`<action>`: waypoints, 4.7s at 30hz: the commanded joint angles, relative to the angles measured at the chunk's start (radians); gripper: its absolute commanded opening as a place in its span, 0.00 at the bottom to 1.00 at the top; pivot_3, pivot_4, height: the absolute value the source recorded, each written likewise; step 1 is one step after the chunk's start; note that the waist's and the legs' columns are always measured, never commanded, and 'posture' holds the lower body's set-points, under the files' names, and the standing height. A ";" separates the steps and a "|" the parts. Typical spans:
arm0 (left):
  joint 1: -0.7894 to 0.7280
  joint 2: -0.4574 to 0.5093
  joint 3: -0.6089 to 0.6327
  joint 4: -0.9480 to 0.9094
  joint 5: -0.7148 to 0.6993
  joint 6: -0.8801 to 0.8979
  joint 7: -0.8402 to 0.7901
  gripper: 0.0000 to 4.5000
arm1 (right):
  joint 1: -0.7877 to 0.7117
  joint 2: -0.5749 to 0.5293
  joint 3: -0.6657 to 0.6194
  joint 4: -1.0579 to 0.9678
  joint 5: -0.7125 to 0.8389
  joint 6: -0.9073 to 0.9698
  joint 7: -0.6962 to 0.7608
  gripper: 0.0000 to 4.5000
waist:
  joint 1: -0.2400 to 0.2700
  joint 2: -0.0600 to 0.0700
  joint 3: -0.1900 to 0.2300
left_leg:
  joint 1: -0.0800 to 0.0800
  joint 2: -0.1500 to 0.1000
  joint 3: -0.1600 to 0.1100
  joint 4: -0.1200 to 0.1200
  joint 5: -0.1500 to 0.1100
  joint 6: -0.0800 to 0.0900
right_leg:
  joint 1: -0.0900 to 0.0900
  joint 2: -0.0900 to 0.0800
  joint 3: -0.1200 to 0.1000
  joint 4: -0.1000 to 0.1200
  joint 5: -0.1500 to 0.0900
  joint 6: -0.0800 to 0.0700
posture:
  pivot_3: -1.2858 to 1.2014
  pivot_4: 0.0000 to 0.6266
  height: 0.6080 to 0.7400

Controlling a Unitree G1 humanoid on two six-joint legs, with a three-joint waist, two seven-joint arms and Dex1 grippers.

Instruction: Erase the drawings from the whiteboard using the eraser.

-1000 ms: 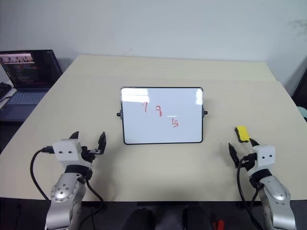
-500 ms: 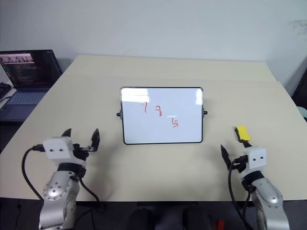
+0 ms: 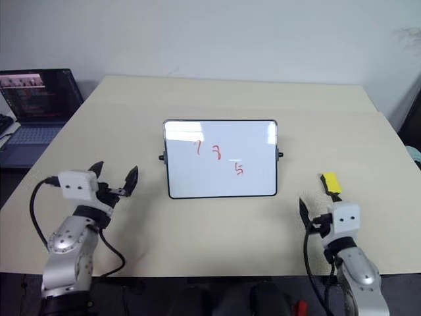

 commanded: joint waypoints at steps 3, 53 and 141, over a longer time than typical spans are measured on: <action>-0.032 0.087 0.059 -0.004 -0.089 0.014 -0.115 0.99 | -0.087 -0.006 -0.036 -0.030 0.022 -0.004 -0.017 1.00 | 0.000 0.000 0.000 | 0.000 0.000 0.000 0.000 0.000 0.000 | 0.000 0.000 0.000 0.000 0.000 0.000 | 0.52 0.24 1.00; -0.600 0.051 -0.514 -0.062 -0.135 0.372 -0.712 0.99 | -0.571 -0.223 -0.153 0.444 0.131 0.530 -0.028 1.00 | -0.006 0.002 0.003 | -0.001 0.000 0.004 0.000 0.000 0.000 | -0.003 0.010 0.009 0.000 0.000 0.000 | 0.52 0.24 1.00; -0.135 0.321 -0.039 -0.315 -0.249 0.607 -0.381 1.00 | -1.165 0.171 0.614 0.687 -0.411 -0.028 0.172 0.30 | -0.028 -0.003 0.005 | 0.000 0.003 0.011 -0.001 -0.003 -0.002 | -0.008 0.005 0.019 0.000 0.004 -0.003 | 0.52 0.24 1.00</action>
